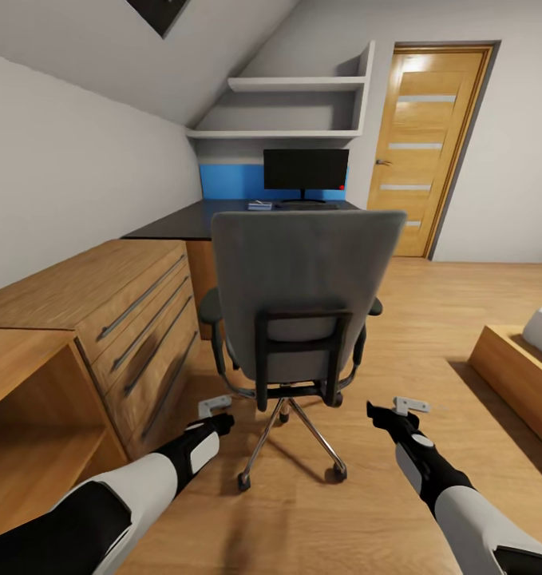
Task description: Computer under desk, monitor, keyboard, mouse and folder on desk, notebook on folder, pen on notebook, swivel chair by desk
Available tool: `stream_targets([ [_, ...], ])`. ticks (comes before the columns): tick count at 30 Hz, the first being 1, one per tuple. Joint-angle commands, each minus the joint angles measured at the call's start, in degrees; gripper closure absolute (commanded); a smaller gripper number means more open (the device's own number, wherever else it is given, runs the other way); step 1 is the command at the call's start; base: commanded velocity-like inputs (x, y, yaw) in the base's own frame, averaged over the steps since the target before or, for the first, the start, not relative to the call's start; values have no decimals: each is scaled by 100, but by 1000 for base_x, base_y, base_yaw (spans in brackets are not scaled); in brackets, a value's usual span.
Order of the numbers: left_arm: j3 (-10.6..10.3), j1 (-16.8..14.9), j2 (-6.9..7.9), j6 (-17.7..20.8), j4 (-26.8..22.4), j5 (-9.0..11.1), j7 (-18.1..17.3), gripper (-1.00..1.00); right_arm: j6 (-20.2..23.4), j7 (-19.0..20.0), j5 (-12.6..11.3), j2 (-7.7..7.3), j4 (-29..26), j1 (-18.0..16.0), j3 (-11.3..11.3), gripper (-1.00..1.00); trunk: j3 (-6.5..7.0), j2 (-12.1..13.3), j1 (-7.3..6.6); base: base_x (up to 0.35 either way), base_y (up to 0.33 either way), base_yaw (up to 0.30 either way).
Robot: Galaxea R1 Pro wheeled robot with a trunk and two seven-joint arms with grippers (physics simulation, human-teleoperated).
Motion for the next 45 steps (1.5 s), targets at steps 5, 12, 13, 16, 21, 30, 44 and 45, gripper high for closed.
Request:
stream_targets([
  [5, -60, -3, -55, 4, 81, -343, 33, -100, -121, 18, 102, 51, 6, -1, 44, -100, -5, -2, 0, 236, 0, 0],
  [12, -57, -3, -103, 3, 122, -490, 32, -100, -150, 88, 176, 114, 13, 6, 78, -100, -5, -2, 0, 93, 0, 0],
  [13, -57, -3, -105, 1, 125, -493, 31, -100, -152, 93, 180, 117, 13, 6, 80, -100, -5, -2, 0, 120, 0, 0],
  [16, -56, -3, -112, -5, 130, -502, 33, -100, -153, 97, 183, 119, 14, 6, 83, -100, -5, -2, 0, 133, 0, 0],
  [21, -56, -3, -116, -14, 131, -507, 34, -100, -154, 100, 186, 129, 14, 7, 194, -100, -5, -2, 0, 49, 0, 0],
  [30, -56, -3, -117, -12, 133, -515, 26, -100, -154, 95, 183, 137, 12, 7, 394, -100, -5, -2, 0, 189, 0, 0],
  [44, -56, -3, -117, -26, 128, -525, 26, -100, -154, 92, 178, 131, 5, 7, 399, -100, -5, -2, 0, 318, -93, 0],
  [45, -56, -3, -117, -26, 127, -526, 26, -100, -154, 92, 178, 129, 2, 7, 399, -100, -5, -2, 0, 320, -131, 0],
])
